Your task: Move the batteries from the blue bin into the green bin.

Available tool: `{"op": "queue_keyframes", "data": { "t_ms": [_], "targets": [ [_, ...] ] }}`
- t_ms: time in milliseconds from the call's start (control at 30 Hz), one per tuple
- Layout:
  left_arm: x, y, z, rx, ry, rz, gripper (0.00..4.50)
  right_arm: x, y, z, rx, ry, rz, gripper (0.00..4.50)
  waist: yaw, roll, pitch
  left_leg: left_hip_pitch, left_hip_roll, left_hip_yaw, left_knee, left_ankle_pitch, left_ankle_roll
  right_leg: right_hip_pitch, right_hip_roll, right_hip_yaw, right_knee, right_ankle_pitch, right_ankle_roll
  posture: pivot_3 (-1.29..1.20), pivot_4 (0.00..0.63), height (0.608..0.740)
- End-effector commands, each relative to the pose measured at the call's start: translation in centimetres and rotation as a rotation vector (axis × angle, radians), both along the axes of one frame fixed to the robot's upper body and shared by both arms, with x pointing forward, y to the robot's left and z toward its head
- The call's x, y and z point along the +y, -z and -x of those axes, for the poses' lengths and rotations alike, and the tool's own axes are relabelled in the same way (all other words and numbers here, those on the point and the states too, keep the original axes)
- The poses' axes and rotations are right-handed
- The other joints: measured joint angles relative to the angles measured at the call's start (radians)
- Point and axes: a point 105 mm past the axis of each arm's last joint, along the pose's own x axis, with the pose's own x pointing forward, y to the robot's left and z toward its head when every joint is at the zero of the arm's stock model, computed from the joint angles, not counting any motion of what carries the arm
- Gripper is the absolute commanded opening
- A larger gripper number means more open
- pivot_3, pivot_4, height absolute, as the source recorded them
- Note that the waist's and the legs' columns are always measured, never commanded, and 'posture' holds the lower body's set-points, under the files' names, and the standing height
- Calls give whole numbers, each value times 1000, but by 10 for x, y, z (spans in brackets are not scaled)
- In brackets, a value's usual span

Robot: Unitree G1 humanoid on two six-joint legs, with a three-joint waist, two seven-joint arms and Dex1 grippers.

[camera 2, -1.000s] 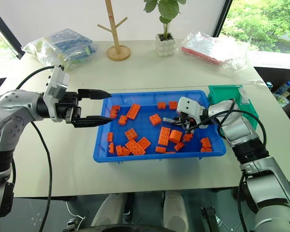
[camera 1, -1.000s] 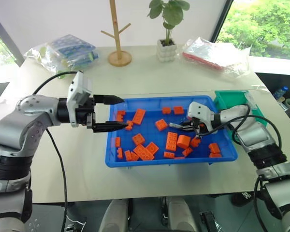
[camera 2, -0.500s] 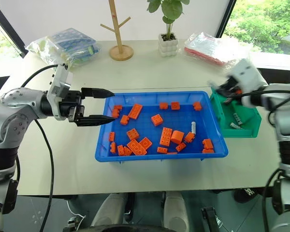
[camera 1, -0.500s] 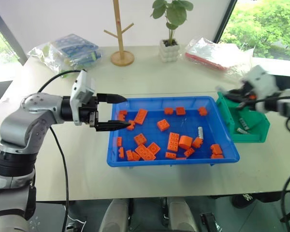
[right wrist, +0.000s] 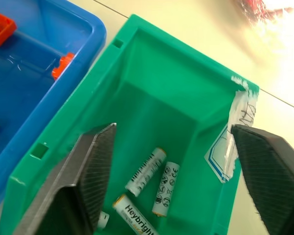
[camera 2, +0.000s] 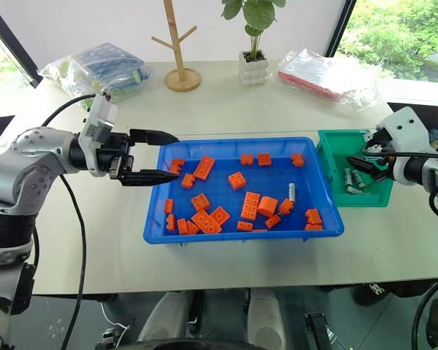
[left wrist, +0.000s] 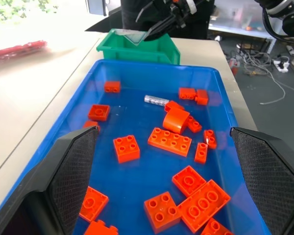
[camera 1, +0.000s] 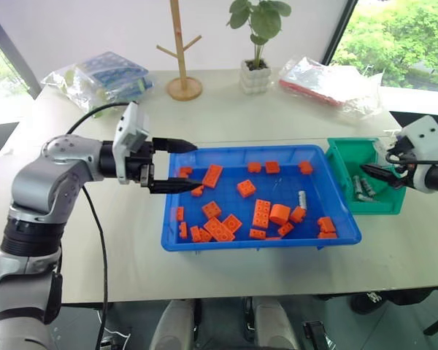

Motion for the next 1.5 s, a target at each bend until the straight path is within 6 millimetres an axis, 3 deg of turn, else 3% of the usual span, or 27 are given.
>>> {"op": "queue_keyframes", "data": {
  "t_ms": [33,200,300,367,600,1133,1233,1367,1433,1500],
  "targets": [
    [2,-10,1,-46,3,5,4500,29,-32,-4,-74,-72,-2,3552,-4,0,0,0,0,0,0,0,0,0,0,0,0,0,0,0,150,692],
    [2,-10,3,-46,-2,6,4500,78,-37,-1,-14,-106,-195,3552,-15,0,0,0,1,-3,0,0,0,0,1,0,0,0,0,0,150,692],
    [3,-9,4,-43,-9,8,4500,108,-17,10,91,-119,-289,3552,-15,-1,0,0,1,-4,0,0,0,0,1,0,0,0,0,0,150,692],
    [3,-8,5,-41,-11,10,4500,117,-2,17,139,-111,-302,3552,-13,-1,0,-1,1,-4,0,0,0,-1,0,0,0,0,0,0,150,692],
    [3,-7,6,-37,-17,12,4500,116,41,28,228,-23,-339,3552,4,-1,0,-1,0,-3,0,0,0,0,0,0,0,0,0,0,150,692],
    [2,-12,4,-48,-22,21,4500,117,86,21,305,48,-291,3552,3,-1,0,0,0,-3,0,0,0,0,1,0,0,0,0,0,150,692],
    [3,-13,4,-51,-25,22,4500,121,88,19,297,30,-288,2779,2,-1,0,0,0,-2,0,0,0,0,1,0,0,0,0,0,150,692],
    [3,-13,4,-54,-29,22,4500,126,83,17,270,-6,-285,807,2,-1,0,0,0,-3,0,0,0,1,1,0,0,0,0,0,150,692],
    [3,-13,4,-55,-29,22,4500,126,79,16,256,-14,-287,53,3,-1,0,0,0,-3,1,0,0,1,1,0,0,0,0,0,150,692],
    [3,-13,4,-56,-30,23,4500,125,72,14,241,-19,-296,53,3,-1,0,0,0,-3,0,0,0,1,1,0,0,0,0,0,150,692]
  ]
}}
